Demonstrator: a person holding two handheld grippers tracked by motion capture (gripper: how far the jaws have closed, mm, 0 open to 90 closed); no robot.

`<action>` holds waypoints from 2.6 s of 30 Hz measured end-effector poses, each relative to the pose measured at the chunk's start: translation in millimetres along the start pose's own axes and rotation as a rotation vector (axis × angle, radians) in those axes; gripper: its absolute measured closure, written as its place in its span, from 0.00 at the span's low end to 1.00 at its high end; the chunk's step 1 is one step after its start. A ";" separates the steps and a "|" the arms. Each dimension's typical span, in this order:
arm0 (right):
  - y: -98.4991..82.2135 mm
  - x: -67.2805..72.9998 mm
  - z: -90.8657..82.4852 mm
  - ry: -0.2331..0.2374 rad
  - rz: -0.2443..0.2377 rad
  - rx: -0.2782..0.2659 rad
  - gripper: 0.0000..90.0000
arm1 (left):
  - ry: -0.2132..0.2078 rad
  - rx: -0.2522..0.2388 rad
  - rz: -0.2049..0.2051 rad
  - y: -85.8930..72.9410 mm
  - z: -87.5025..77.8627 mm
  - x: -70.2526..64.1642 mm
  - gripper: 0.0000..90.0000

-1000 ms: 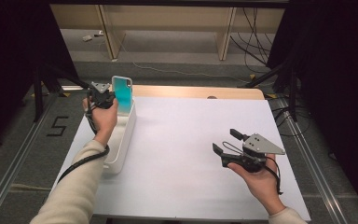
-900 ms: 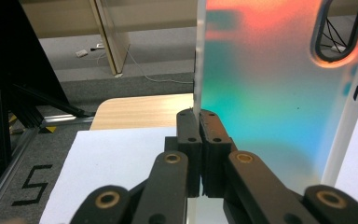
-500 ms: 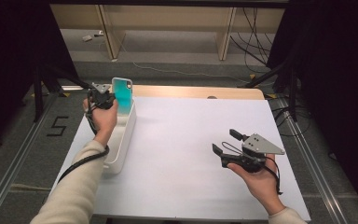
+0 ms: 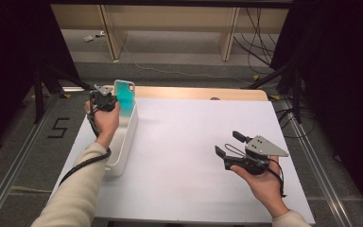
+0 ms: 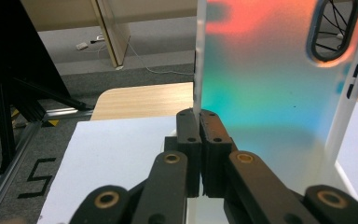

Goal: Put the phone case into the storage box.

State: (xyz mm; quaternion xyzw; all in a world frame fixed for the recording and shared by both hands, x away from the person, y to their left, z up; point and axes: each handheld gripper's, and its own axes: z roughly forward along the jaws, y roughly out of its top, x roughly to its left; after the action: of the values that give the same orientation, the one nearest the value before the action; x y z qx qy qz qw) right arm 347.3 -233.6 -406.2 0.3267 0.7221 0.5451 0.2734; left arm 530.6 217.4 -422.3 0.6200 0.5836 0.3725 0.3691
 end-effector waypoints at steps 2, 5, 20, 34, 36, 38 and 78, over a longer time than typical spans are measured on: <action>-0.2 0.0 0.1 0.006 0.001 0.003 0.22 | 0.004 0.001 0.002 -0.3 0.0 0.2 0.98; -0.1 -1.1 0.7 0.000 -0.018 -0.010 0.22 | 0.007 0.007 0.007 -1.6 1.0 0.9 0.97; -0.4 0.2 0.3 0.007 0.000 0.005 0.22 | 0.009 0.036 0.011 -5.3 4.5 0.9 0.97; -0.1 -0.9 0.5 0.001 -0.020 -0.010 0.22 | 0.017 0.079 0.020 -10.2 9.1 2.1 0.96; 0.0 -0.5 0.5 0.003 -0.015 -0.007 0.22 | 0.016 0.079 0.019 -9.9 9.3 2.0 0.96; -0.1 -0.9 0.8 0.001 -0.023 -0.010 0.22 | 0.014 0.081 0.021 -9.8 9.6 2.1 0.96; -1.1 -1.6 2.0 0.006 -0.016 -0.012 0.22 | -0.020 0.027 0.003 5.2 -14.7 5.5 0.72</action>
State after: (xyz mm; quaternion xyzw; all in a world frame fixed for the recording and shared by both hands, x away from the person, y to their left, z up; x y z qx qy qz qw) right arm 349.6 -233.9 -407.7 0.3174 0.7222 0.5481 0.2778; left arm 520.0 223.0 -410.8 0.6294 0.5840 0.3591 0.3659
